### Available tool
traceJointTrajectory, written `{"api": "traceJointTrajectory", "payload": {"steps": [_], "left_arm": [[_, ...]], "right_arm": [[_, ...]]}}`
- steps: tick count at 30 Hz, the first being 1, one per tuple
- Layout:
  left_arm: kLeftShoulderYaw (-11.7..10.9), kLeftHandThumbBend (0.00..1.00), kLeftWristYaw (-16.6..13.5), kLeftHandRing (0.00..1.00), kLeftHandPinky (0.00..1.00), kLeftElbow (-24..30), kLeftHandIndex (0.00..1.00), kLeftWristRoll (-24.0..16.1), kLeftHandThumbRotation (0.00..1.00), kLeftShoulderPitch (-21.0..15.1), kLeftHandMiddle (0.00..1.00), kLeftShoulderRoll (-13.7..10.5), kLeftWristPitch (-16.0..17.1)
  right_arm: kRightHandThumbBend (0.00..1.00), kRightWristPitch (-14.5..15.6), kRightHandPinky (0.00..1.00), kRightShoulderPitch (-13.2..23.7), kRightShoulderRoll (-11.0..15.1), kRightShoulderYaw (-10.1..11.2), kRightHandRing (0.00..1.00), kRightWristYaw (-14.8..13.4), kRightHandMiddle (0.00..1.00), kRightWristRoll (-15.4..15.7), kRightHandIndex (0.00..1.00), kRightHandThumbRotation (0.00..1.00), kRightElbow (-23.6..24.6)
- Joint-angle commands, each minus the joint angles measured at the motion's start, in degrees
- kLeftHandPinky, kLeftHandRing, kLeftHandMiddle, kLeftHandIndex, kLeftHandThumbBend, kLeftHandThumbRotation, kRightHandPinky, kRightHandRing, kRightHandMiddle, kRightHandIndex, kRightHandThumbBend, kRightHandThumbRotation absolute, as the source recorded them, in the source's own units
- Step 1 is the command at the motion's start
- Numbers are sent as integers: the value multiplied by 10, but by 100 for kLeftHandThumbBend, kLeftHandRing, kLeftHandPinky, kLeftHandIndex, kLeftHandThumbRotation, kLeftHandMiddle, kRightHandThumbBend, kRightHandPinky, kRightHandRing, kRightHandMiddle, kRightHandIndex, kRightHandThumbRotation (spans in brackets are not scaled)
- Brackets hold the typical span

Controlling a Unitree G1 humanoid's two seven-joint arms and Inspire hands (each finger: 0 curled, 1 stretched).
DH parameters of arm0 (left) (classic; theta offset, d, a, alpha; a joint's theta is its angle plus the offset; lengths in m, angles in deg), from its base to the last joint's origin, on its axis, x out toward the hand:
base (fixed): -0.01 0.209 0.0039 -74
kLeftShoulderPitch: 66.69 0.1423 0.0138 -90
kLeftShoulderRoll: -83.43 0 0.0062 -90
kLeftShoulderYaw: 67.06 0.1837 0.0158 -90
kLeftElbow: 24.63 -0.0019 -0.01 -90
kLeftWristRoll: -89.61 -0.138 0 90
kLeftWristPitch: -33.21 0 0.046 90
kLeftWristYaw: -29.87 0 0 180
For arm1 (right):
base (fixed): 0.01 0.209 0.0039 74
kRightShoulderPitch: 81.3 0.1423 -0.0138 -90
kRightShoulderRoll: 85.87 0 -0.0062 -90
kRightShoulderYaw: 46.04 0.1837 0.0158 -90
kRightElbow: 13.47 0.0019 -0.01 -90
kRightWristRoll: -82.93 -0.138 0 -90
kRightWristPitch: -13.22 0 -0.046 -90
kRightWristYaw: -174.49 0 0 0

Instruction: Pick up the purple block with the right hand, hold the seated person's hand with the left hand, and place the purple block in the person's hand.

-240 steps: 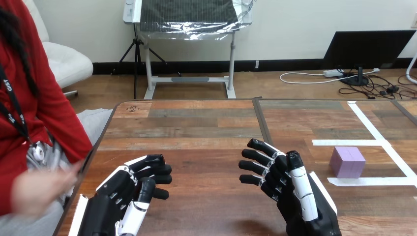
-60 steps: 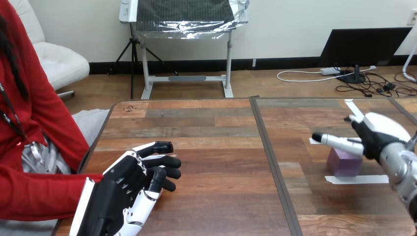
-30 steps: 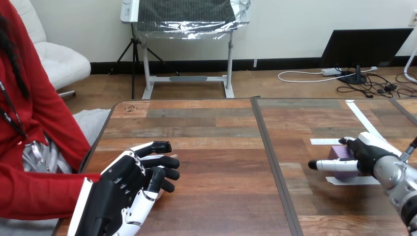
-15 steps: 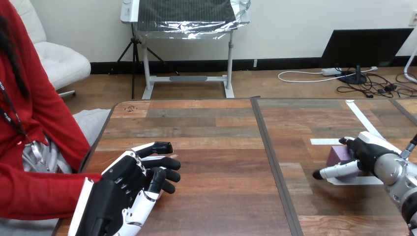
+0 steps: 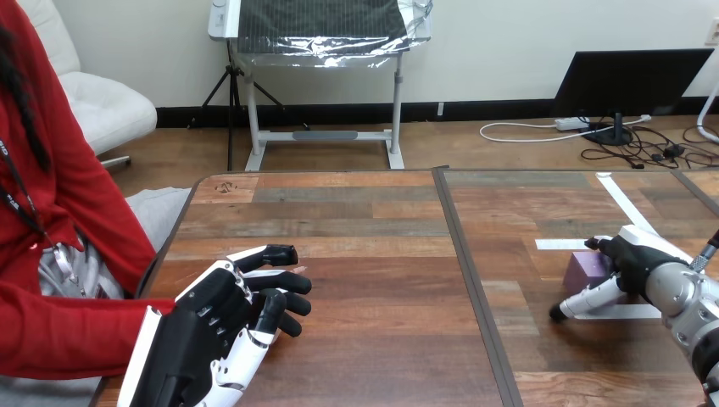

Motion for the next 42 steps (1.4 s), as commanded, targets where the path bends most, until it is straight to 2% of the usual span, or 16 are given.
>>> {"api": "traceJointTrajectory", "payload": {"steps": [1, 4, 7, 10, 17, 22, 35, 42], "left_arm": [[-9, 38, 2, 56, 46, 17, 67, 7, 51, -27, 60, 6, 2], [-9, 38, 3, 56, 45, 16, 67, 7, 51, -28, 60, 6, 3], [-8, 37, 5, 56, 45, 14, 67, 9, 50, -29, 60, 5, 6], [-9, 37, 4, 56, 45, 15, 67, 7, 50, -29, 60, 6, 4], [-8, 37, 8, 55, 45, 16, 67, 9, 50, -29, 60, 6, 6], [-8, 36, 7, 56, 45, 17, 67, 8, 50, -28, 60, 7, 5], [-8, 35, 13, 56, 45, 12, 68, 15, 50, -29, 60, 6, 8], [-10, 36, 11, 56, 45, 9, 68, 8, 50, -29, 60, 8, 12]], "right_arm": [[89, -5, 82, 2, -19, -7, 95, 9, 98, 3, 95, 12, -2], [90, -11, 82, 3, -17, -21, 94, -2, 97, 18, 94, 10, -2], [89, -9, 82, 5, -17, -21, 94, 2, 96, 19, 93, 7, -2], [88, -17, 81, 5, -15, -30, 92, -6, 94, 29, 91, 3, -1], [83, -41, 80, 2, -8, -31, 88, -17, 89, 29, 88, 1, 0], [78, -52, 76, 2, -4, -36, 80, -23, 84, 33, 83, 0, 1], [70, -70, 66, -2, 1, -23, 69, -38, 74, 22, 76, 0, 1], [68, -75, 62, -2, 3, -22, 64, -43, 70, 23, 71, 0, 1]]}}
